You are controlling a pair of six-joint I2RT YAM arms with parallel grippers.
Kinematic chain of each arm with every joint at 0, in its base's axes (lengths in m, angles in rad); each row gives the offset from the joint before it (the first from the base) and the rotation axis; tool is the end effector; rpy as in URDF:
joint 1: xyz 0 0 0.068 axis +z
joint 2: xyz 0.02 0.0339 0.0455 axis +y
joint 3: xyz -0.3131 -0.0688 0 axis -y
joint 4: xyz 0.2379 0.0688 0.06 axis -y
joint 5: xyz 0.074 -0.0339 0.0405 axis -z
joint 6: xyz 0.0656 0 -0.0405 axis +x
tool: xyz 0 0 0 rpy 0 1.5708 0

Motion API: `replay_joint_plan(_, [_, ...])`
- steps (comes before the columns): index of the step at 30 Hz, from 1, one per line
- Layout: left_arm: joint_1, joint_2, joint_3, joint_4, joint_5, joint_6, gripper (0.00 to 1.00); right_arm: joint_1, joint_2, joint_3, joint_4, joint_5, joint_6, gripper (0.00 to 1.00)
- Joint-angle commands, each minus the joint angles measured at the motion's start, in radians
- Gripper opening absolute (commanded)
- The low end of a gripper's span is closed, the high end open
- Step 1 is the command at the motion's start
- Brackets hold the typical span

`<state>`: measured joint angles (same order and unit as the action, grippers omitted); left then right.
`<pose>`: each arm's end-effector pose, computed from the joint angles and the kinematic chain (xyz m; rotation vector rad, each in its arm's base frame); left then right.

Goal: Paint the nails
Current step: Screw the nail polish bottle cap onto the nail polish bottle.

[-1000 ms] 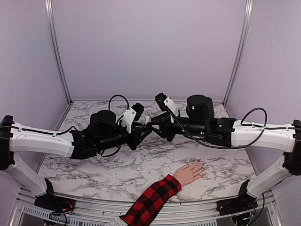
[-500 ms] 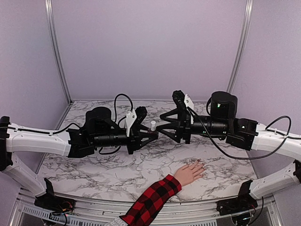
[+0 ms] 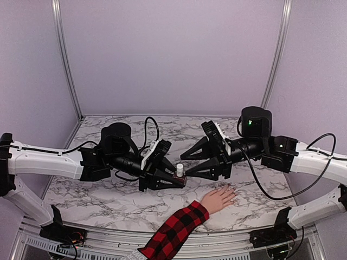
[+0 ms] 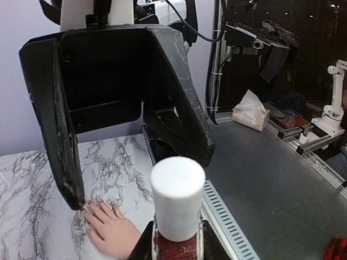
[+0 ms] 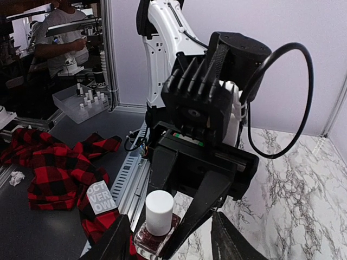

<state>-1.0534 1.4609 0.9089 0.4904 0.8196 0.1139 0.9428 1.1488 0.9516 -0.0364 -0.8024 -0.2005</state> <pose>0.1256 -0.3177 0.3437 1.4878 1.0165 -1.3561 0.1106 0.2326 0.3837 -1.4894 1.1941 1.2342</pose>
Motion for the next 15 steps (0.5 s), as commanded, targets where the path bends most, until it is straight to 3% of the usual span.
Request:
replay_joint_plan(1, [-0.007, 0.022, 0.04, 0.003, 0.099, 0.012, 0.0, 0.016, 0.032, 0.062, -0.046, -0.078, -0.031, 0.49])
replay_joint_plan(7, [-0.008, 0.029, 0.045, 0.0, 0.114, 0.016, 0.0, 0.041, 0.066, 0.089, -0.081, -0.091, -0.05, 0.45])
replay_joint_plan(15, [-0.008, 0.032, 0.048, -0.008, 0.114, 0.024, 0.0, 0.047, 0.076, 0.1, -0.09, -0.114, -0.053, 0.3])
